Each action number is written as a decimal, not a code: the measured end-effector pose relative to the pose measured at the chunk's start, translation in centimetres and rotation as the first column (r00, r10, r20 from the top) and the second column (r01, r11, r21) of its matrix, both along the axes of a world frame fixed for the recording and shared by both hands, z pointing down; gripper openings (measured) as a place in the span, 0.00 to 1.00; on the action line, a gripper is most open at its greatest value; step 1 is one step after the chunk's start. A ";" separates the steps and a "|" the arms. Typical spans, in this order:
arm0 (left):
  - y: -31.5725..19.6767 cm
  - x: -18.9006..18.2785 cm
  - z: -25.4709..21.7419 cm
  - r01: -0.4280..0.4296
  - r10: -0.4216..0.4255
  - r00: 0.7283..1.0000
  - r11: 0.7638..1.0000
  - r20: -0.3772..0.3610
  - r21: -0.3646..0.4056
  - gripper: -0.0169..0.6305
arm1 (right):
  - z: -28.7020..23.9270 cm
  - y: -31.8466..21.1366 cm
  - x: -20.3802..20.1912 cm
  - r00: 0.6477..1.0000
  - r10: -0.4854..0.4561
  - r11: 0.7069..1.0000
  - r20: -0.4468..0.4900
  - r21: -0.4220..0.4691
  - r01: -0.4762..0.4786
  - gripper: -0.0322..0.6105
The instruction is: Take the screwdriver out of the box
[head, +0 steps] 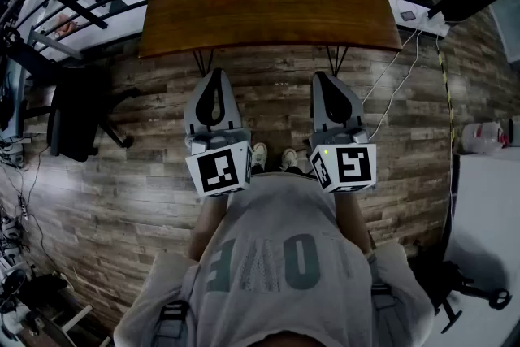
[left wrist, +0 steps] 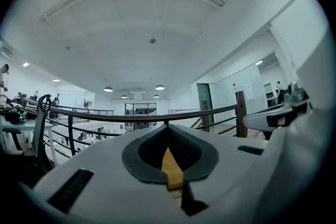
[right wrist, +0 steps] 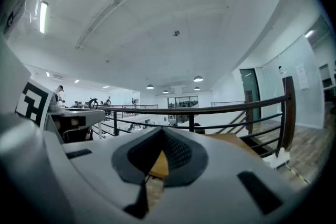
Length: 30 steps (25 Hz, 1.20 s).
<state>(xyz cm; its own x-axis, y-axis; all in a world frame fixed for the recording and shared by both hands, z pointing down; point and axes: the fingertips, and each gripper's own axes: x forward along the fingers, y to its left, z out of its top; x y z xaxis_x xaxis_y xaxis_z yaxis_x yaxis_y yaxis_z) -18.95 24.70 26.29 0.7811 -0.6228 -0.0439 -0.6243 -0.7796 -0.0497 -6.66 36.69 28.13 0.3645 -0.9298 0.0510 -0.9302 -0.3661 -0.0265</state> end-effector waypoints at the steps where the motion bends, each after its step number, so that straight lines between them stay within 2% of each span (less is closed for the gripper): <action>1: -0.1 0.0 -0.1 0.000 0.000 1.000 1.000 -0.002 0.001 0.05 | 0.0 0.0 0.1 1.000 -0.002 1.000 -0.003 -0.001 0.002 0.07; 11: 0.0 0.2 0.1 0.019 -0.019 1.000 1.000 -0.012 -0.004 0.05 | -0.1 0.6 1.6 1.000 0.001 1.000 -0.006 0.008 -0.001 0.07; 16: 1.0 1.4 -0.1 0.044 -0.044 0.999 0.999 -0.022 0.007 0.05 | -0.7 1.5 2.9 0.999 -0.053 0.997 0.010 0.048 0.052 0.07; 22: 2.7 2.8 0.5 0.070 -0.069 0.996 0.998 -0.047 0.003 0.05 | 0.9 2.8 4.2 0.995 -0.098 0.995 0.006 0.017 0.098 0.07; 26: 3.8 3.6 0.2 0.065 -0.064 0.997 0.998 -0.047 0.006 0.05 | 1.5 3.4 4.5 0.992 -0.117 0.993 0.043 0.028 0.116 0.07; 30: 3.5 4.5 0.5 0.069 -0.068 0.997 0.997 -0.045 0.021 0.05 | 1.9 2.9 5.2 0.990 -0.138 0.990 0.034 0.026 0.137 0.07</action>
